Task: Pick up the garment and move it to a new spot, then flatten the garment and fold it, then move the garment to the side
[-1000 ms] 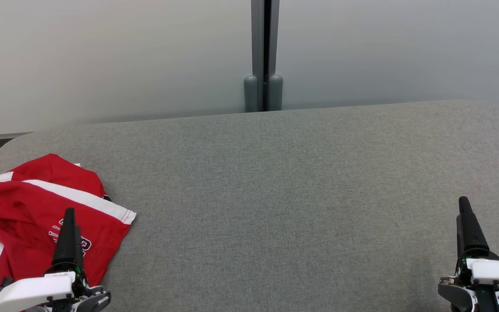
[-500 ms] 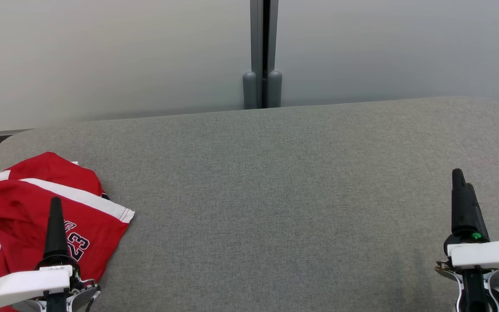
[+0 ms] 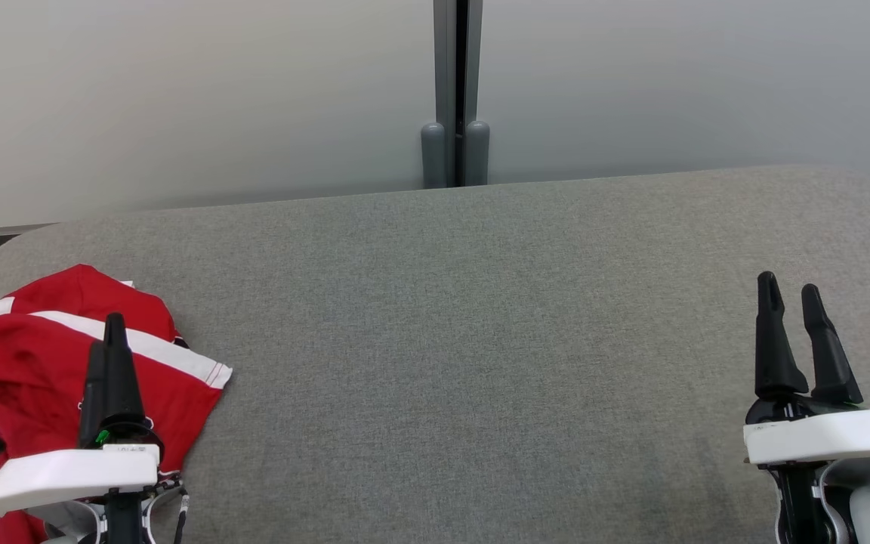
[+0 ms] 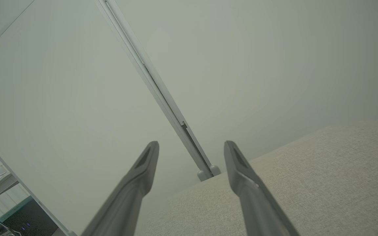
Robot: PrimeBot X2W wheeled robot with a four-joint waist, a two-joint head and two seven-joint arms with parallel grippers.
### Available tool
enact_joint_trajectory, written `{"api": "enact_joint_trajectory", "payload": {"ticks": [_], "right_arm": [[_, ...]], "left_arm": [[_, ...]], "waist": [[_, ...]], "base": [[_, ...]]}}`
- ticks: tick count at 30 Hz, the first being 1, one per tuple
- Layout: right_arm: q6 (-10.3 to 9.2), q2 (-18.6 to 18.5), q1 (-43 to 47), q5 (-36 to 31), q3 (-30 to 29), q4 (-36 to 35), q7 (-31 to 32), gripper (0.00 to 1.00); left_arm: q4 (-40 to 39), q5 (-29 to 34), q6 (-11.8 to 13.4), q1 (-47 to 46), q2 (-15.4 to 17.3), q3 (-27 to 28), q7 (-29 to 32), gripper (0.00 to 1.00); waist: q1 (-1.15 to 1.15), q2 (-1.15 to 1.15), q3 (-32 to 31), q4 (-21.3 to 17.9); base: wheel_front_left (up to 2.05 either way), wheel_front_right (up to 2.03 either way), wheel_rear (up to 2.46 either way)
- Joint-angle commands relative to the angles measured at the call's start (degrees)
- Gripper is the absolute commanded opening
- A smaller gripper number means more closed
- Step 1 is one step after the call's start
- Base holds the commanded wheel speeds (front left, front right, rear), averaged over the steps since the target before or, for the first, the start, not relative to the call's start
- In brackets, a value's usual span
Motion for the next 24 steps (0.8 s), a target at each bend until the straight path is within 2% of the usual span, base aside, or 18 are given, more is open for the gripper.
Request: {"api": "enact_joint_trajectory", "payload": {"ticks": [1,5,15,24], "right_arm": [[0.01,-0.5,-0.8,-2.1,0.3,-0.8,-0.6,1.00],[0.01,-0.5,-0.5,-6.3,0.7,0.0,-1.3,1.00],[0.01,-0.2,-0.3,-15.3,1.8,1.3,-3.0,1.00],[0.01,0.0,0.0,-21.6,2.7,2.0,-4.1,1.00]], "left_arm": [[-1.3,2.1,0.5,-0.4,0.4,-0.3,-0.5,1.00],[-2.5,7.0,2.0,0.2,0.4,-2.0,-1.2,1.00],[-2.1,26.3,5.5,1.7,0.4,-7.9,-2.8,1.00],[-0.1,36.4,8.2,1.9,0.5,-10.8,-4.0,1.00]], "waist": [[0.00,0.00,0.0,0.0],[0.00,0.00,-0.1,-0.1],[0.00,0.00,-0.2,-0.3],[0.00,0.00,-0.2,-0.5]], "base": [[0.00,0.00,0.00],[0.00,0.00,0.00],[0.00,0.00,0.00],[0.00,0.00,0.00]]}}
